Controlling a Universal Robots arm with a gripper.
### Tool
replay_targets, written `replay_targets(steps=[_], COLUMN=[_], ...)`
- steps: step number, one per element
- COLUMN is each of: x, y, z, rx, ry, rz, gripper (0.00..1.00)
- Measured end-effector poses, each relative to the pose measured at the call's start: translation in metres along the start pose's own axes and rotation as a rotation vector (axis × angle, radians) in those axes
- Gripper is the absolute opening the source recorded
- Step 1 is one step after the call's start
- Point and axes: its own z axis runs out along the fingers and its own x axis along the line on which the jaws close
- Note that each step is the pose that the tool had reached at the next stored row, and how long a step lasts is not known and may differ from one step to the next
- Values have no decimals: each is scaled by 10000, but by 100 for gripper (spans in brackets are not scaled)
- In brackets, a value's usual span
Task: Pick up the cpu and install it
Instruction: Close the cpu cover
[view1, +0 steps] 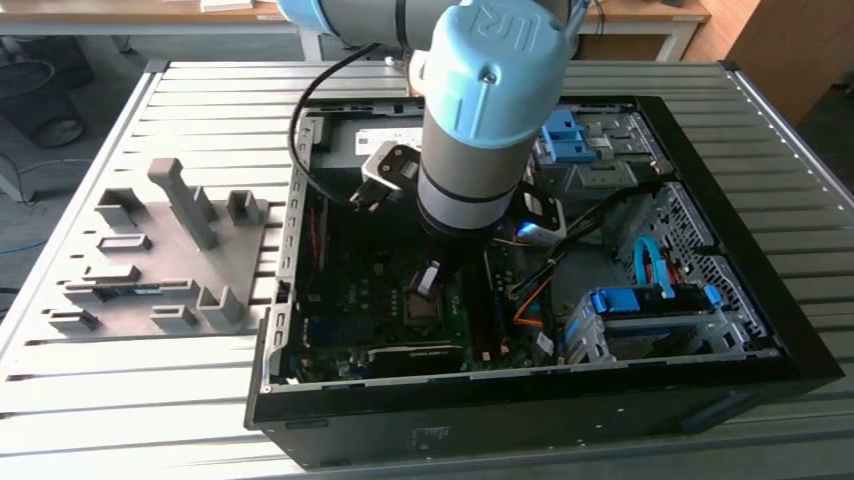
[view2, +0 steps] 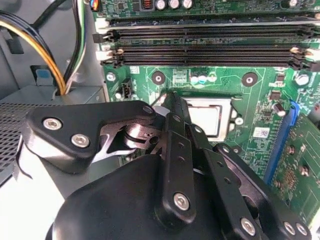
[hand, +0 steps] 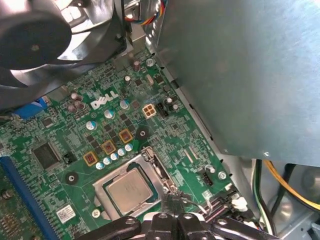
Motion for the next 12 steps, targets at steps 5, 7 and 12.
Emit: replay_targets(steps=[5, 7, 12], x=[2, -7, -36], y=[1, 8, 33], z=[-2, -65, -284], rx=[76, 83, 110], ry=[118, 124, 167], rz=[-8, -11, -21], gripper=[10, 10, 10])
